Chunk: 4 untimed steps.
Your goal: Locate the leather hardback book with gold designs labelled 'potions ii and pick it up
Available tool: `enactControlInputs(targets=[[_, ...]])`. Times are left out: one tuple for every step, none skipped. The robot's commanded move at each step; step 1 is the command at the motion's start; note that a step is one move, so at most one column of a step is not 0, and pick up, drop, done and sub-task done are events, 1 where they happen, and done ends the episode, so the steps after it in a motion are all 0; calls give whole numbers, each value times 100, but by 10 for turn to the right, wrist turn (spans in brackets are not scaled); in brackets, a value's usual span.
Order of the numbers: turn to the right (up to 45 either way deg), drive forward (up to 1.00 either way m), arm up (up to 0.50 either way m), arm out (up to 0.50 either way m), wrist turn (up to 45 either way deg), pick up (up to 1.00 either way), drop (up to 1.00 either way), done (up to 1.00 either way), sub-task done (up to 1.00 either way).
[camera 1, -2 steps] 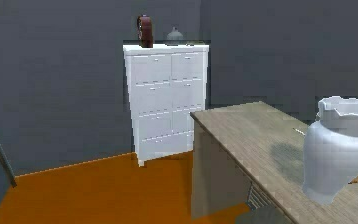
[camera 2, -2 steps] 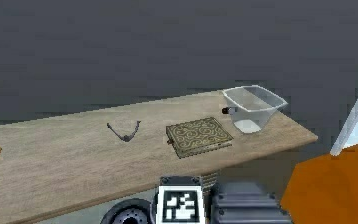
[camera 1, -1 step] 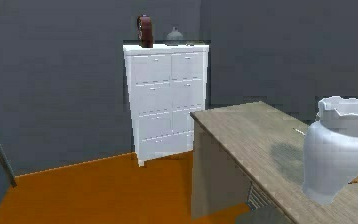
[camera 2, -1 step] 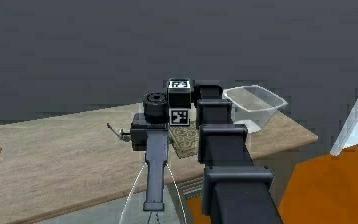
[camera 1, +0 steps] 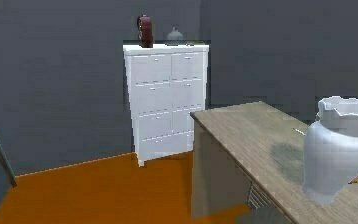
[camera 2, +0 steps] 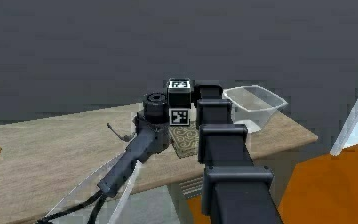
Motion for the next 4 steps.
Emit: enactControlInputs(targets=[[0, 0, 0, 0, 450, 0, 0, 0, 0], [0, 0, 0, 0, 450, 0, 0, 0, 0], [0, 0, 0, 0, 450, 0, 0, 0, 0], [0, 0, 0, 0, 90, 0, 0, 0, 0]])
